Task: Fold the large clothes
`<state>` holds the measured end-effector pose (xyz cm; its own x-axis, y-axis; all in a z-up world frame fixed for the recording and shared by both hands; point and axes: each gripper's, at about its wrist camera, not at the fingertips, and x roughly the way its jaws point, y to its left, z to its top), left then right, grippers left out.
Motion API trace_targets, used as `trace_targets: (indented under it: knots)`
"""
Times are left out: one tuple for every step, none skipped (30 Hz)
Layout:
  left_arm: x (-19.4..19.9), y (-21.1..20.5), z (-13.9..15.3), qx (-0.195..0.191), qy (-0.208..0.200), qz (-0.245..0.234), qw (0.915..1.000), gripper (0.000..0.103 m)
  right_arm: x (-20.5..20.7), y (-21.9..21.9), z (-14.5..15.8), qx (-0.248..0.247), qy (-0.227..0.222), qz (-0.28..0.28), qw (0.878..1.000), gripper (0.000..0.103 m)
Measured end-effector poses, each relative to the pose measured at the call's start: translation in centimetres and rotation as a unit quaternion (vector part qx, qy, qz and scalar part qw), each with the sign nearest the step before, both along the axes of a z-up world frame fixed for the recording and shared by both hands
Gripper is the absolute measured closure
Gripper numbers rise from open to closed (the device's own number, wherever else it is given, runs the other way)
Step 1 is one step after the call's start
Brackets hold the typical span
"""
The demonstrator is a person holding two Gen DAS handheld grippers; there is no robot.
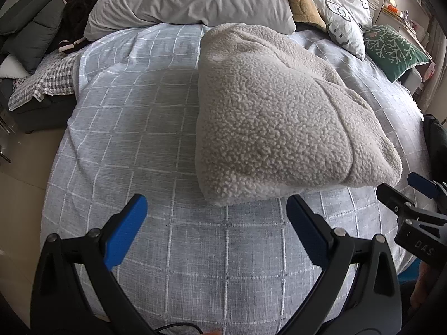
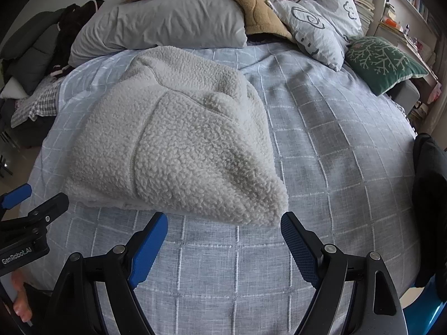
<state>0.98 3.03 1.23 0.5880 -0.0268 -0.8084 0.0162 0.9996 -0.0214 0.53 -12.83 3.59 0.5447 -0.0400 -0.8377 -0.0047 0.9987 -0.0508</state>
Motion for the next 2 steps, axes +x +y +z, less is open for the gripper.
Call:
trace_targets:
  knots:
    - [0.03, 0.06, 0.02, -0.001, 0.000, -0.001, 1.0000, 0.003, 0.03, 0.02, -0.01, 0.000, 0.000, 0.000, 1.000, 0.018]
    - [0.12, 0.17, 0.04, -0.003, 0.001, -0.002, 1.0000, 0.003, 0.03, 0.04, -0.03, 0.000, 0.000, 0.000, 1.000, 0.018]
